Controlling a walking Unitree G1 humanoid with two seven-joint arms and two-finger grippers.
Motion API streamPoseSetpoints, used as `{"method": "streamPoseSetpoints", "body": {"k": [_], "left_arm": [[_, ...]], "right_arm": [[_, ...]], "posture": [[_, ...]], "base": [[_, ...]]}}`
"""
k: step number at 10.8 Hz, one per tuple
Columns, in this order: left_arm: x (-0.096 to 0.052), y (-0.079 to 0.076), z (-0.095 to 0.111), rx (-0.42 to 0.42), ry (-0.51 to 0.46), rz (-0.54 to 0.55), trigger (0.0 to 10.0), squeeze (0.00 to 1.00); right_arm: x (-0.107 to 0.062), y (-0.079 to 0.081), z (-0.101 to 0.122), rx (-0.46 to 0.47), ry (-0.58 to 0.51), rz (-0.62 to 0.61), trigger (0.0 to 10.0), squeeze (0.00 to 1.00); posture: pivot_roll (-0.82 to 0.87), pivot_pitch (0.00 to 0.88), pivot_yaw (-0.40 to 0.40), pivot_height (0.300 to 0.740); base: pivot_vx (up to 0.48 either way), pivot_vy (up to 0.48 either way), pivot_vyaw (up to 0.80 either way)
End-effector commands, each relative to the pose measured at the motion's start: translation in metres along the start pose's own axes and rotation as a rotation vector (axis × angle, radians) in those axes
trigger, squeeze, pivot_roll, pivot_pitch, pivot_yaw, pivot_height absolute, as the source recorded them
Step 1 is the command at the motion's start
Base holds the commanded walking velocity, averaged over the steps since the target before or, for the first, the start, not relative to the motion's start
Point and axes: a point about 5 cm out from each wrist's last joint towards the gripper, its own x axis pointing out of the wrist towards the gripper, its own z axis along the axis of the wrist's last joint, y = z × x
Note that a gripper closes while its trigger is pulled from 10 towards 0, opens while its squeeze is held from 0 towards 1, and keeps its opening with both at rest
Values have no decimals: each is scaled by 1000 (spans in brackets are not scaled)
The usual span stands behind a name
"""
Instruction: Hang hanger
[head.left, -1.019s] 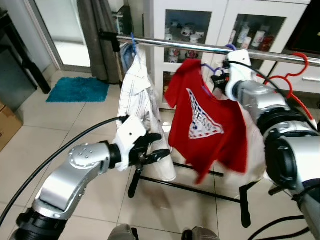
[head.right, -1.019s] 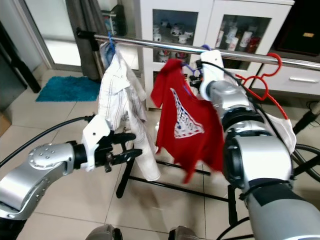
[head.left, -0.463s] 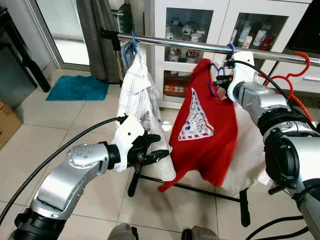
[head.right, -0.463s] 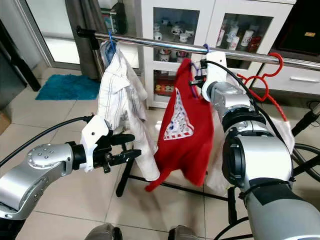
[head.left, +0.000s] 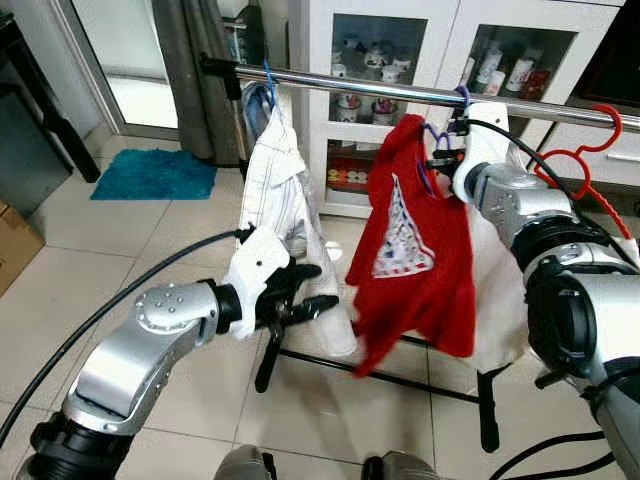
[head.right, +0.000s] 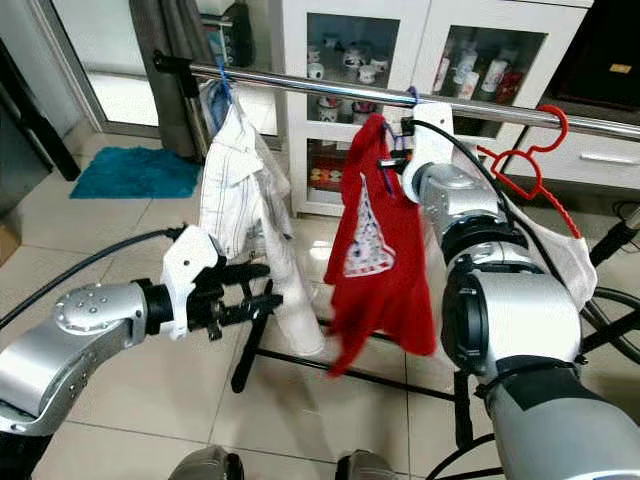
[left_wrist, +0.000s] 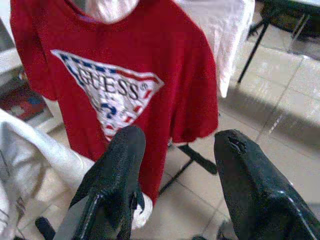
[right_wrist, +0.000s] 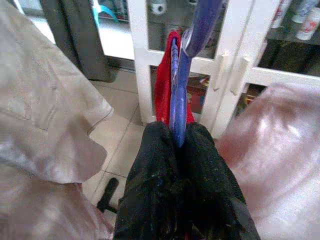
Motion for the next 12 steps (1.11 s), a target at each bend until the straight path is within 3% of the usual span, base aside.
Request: {"method": "streamPoseSetpoints", "body": {"k": [1, 3, 7, 9, 12], "left_arm": [[-2, 5, 3, 6, -24, 44, 10000, 0], [1, 2, 2, -19, -73, 80, 10000, 0], [9, 2, 2, -20, -104, 87, 10000, 0], [10, 10, -4, -31, -72, 195, 10000, 0], [10, 14, -9, -33, -85, 266, 10000, 0]], "right_arm": [[0, 4, 13, 14, -46, 33, 0, 0], [-3, -4, 20, 61, -101, 49, 0, 0], [-16, -17, 37, -35, -212, 219, 0, 0], [-25, -27, 22, -121, -169, 276, 0, 0], [-50, -33, -18, -155, -132, 316, 0, 0]], "posture": [[-10, 0, 3, 740], [-34, 0, 16, 740], [-66, 0, 40, 740], [-67, 0, 44, 740], [-71, 0, 46, 740]], "base": [[0, 0, 0], [0, 0, 0], [0, 0, 0], [0, 0, 0], [0, 0, 0]]}}
